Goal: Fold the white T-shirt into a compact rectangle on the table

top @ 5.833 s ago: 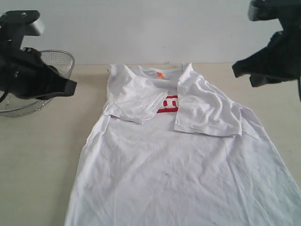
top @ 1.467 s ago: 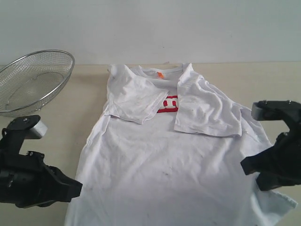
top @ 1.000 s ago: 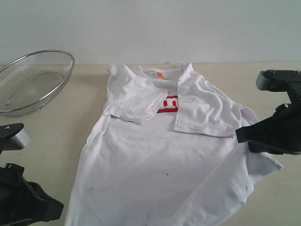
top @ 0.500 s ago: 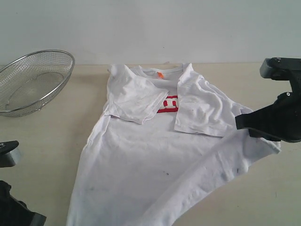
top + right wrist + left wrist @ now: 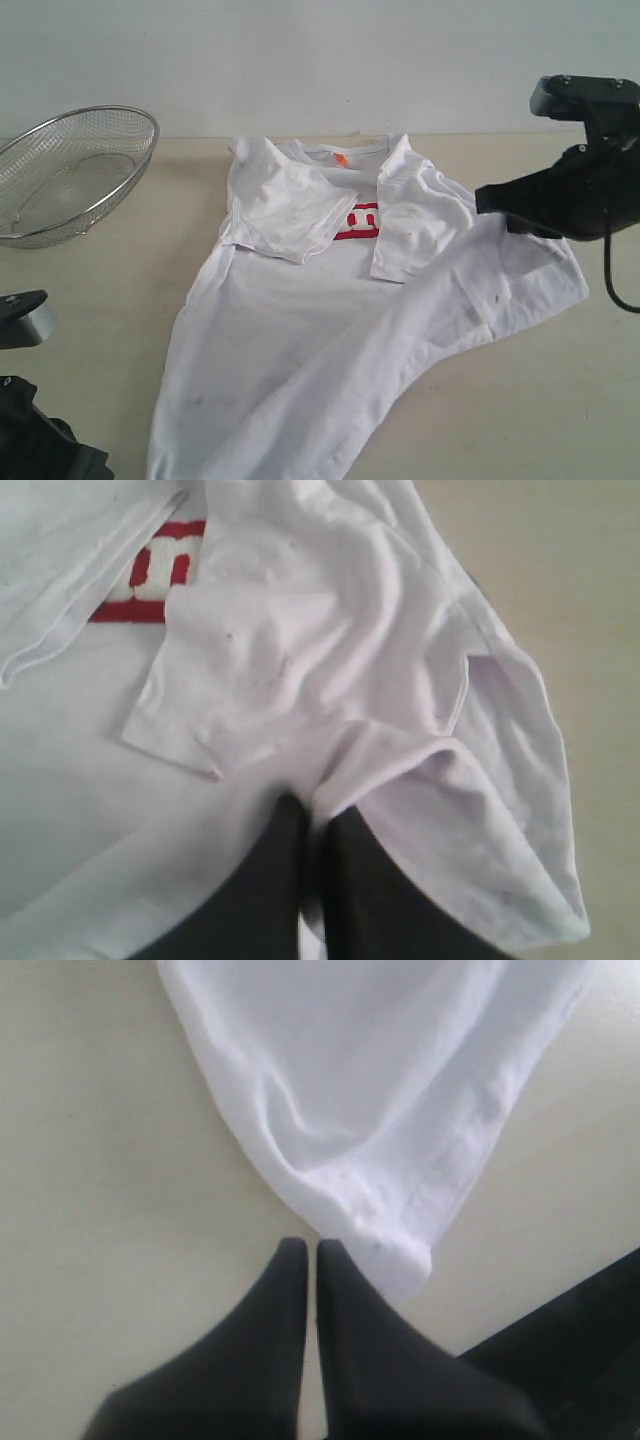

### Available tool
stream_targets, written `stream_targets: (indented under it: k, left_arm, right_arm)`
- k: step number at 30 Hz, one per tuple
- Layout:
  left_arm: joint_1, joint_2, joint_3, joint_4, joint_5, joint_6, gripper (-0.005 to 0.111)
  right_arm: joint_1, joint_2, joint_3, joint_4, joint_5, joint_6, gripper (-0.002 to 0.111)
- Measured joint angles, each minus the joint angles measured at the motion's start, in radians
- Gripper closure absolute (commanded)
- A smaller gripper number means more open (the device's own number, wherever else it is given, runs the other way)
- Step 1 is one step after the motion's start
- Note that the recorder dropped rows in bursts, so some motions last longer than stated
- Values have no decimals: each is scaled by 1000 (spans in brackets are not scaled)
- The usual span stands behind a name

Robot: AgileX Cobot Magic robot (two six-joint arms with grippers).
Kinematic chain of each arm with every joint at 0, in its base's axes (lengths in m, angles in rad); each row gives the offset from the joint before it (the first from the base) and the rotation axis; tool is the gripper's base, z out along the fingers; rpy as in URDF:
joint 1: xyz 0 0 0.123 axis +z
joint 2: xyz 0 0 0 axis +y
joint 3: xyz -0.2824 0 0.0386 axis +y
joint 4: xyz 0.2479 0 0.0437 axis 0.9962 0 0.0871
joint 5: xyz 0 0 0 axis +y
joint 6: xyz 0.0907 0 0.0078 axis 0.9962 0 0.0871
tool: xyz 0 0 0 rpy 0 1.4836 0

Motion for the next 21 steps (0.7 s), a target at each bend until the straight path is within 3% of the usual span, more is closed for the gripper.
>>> stream_targets:
  k: [21]
  left_arm:
    - [0,0,0,-12,-36,27,102]
  right_arm:
    - [0,548,-784,7,92,0,108]
